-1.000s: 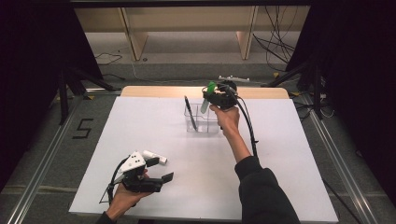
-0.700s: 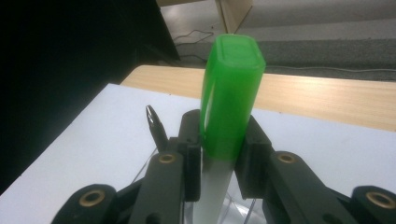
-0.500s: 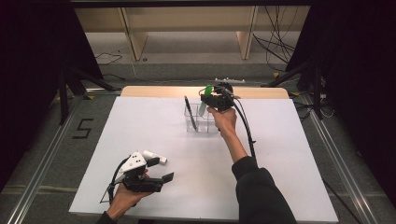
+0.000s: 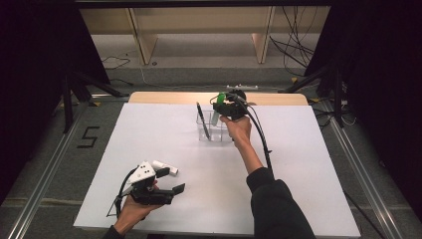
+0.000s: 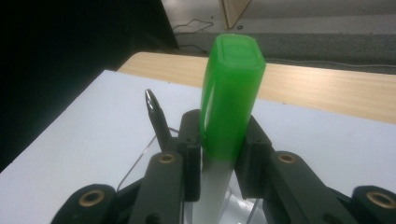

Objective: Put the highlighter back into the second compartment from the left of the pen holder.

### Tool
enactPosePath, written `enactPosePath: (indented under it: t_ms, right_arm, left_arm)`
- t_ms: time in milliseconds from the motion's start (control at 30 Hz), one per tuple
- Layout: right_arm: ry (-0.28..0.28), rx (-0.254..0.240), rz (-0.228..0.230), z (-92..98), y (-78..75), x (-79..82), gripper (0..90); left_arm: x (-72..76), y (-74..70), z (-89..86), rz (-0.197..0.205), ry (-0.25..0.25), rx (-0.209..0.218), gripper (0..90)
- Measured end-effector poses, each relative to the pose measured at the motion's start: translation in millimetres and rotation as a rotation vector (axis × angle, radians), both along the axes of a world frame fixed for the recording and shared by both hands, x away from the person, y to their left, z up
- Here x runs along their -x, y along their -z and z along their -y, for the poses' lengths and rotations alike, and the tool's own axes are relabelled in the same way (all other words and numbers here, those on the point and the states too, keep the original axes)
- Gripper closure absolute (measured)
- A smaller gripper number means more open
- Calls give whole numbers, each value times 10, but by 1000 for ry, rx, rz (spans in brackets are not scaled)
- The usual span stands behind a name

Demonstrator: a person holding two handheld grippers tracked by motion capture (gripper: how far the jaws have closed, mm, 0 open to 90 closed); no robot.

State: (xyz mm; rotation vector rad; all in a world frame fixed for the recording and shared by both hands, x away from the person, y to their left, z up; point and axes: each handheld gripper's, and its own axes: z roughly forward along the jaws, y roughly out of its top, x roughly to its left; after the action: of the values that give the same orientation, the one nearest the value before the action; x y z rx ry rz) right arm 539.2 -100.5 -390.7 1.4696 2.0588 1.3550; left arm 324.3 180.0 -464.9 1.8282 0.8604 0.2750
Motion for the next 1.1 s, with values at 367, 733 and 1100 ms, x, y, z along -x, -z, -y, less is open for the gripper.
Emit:
enactPosePath:
  t_ms: [367, 733, 1100]
  right_arm:
    - [1, -28, -25, 23, -12, 2, 449]
    - [-1, 8, 47, 64, -204, 155, 314]
    - [-89, 50, 123, -52, -359, 531, 288]
  left_arm:
    - [-5, -6, -21, 4, -14, 9, 155]
    - [-14, -5, -36, 5, -40, 5, 155]
    - [-39, -6, -81, -1, -72, 25, 155]
